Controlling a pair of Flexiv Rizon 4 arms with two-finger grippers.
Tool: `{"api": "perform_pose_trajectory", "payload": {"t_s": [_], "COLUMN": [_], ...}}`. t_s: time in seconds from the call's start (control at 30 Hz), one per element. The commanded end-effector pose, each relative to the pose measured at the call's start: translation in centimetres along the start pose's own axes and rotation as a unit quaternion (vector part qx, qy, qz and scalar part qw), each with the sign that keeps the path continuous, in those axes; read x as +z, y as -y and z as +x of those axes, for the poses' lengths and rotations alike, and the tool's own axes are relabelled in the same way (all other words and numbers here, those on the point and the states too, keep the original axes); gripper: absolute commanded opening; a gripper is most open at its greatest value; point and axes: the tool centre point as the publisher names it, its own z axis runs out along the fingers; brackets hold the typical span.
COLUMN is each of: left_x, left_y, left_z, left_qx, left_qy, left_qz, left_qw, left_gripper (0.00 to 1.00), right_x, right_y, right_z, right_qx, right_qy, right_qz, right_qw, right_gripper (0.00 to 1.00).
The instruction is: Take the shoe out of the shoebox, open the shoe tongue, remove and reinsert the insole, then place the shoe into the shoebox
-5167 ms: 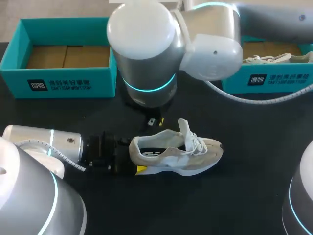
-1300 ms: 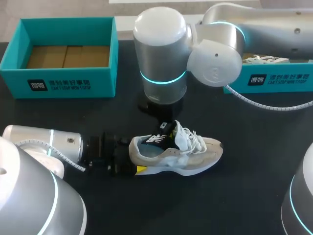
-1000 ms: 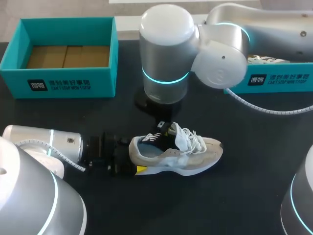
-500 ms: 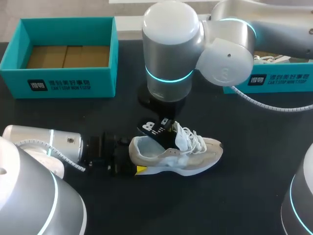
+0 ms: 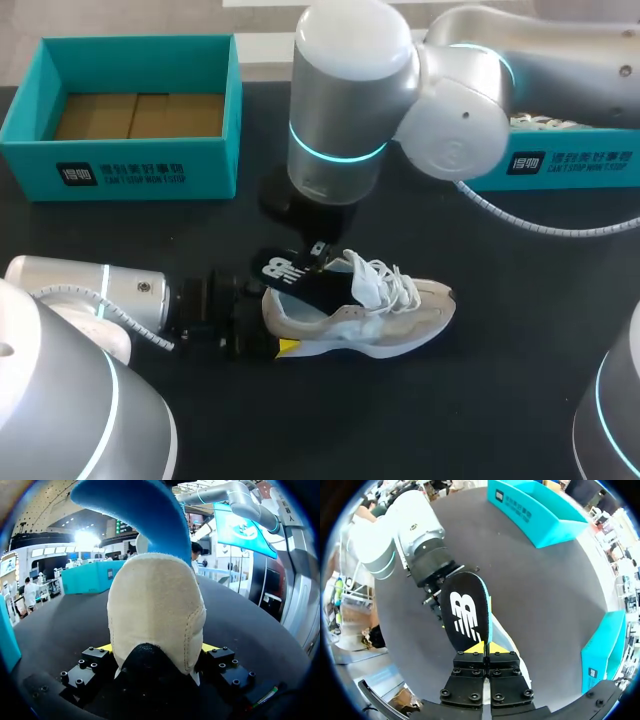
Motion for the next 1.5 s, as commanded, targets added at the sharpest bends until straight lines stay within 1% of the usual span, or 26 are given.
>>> {"api": "perform_pose_trajectory", "payload": {"t_s": [0.03,0.13,0.33,0.37,0.4,0.43,0.5,0.53,0.6,0.63,0.67,0.73,0.77,1.5], "left_x": [0.2,0.2,0.2,0.2,0.2,0.2,0.2,0.2,0.2,0.2,0.2,0.2,0.2,0.2], "left_y": [-0.1,-0.1,-0.1,-0.1,-0.1,-0.1,-0.1,-0.1,-0.1,-0.1,-0.1,-0.1,-0.1,-0.1], "left_z": [0.1,0.1,0.1,0.1,0.1,0.1,0.1,0.1,0.1,0.1,0.1,0.1,0.1,0.1], "left_qx": [0.000,0.000,0.000,0.000,0.000,0.000,0.000,0.000,0.000,0.000,0.000,0.000,0.000,0.000], "left_qy": [0.001,0.001,0.001,0.001,0.001,0.001,0.001,0.001,0.001,0.001,0.001,0.001,0.001,0.001], "left_qz": [-0.001,-0.001,-0.001,-0.001,-0.001,-0.001,-0.001,-0.001,-0.001,-0.001,-0.001,-0.001,-0.001,-0.001], "left_qw": [1.000,1.000,1.000,1.000,1.000,1.000,1.000,1.000,1.000,1.000,1.000,1.000,1.000,1.000], "left_gripper": [0.00,0.00,0.00,0.00,0.00,0.00,0.00,0.00,0.00,0.00,0.00,0.00,0.00,0.00], "right_x": [0.7,0.6,1.1,1.2,1.2,1.0,0.8,0.5,0.3,0.1,0.0,-0.3,-0.4,-0.4], "right_y": [-1.4,-1.8,-1.9,-1.8,-1.8,-1.7,-1.7,-1.6,-1.6,-1.6,-1.6,-1.5,-1.5,-1.5], "right_z": [0.2,0.2,0.4,0.3,0.3,0.2,0.1,0.0,0.0,-0.1,-0.2,-0.2,-0.2,-0.2], "right_qx": [-0.008,-0.010,-0.011,-0.005,-0.003,0.005,0.012,0.019,0.020,0.023,0.018,0.014,0.010,0.010], "right_qy": [-0.010,-0.016,-0.036,-0.042,-0.043,-0.049,-0.059,-0.076,-0.099,-0.127,-0.130,-0.180,-0.192,-0.192], "right_qz": [-0.007,-0.015,-0.010,-0.010,-0.010,-0.011,-0.017,-0.016,-0.004,0.006,0.016,0.017,0.022,0.022], "right_qw": [1.000,1.000,0.999,0.999,0.999,0.999,0.998,0.997,0.995,0.992,0.991,0.983,0.981,0.981], "right_gripper": [0.00,0.00,0.00,0.04,0.24,0.99,1.00,1.00,1.00,1.00,1.00,1.00,1.00,1.00]}}
